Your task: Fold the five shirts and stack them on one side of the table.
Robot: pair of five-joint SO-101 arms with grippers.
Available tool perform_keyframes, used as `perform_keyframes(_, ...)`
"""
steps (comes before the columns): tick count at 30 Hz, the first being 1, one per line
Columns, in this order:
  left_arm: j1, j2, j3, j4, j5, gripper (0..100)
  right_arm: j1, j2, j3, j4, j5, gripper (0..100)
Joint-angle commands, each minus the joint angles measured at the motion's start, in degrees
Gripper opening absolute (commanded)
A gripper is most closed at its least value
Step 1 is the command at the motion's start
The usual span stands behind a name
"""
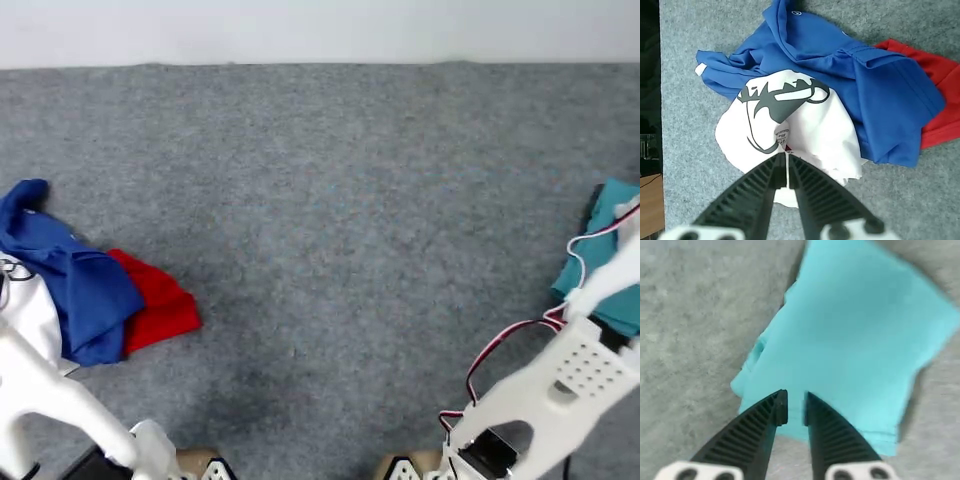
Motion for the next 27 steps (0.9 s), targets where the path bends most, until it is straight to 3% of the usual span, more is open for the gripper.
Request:
perform_keyframes(1,-0.4,-2.0,-0.2,1.0,-0.3,2,-0.7,2.7,-1.1,2.2,-3.3,0.9)
perform_keyframes(10,-0.4,-2.0,-0.2,1.1,-0.3,2,-6.8,15.3,-4.1,2.3,-10.3,0.9)
perform_keyframes(20,-0.4,-1.5,0.0,1.1,-0.4,3,-6.9,-4.4,-5.2,2.6,-12.4,0.9)
perform_keyframes(27,-1.5,5.4,0.7,0.7,-0.5,17,-7.5,-19.4,16.6,2.5,-12.2,0.9)
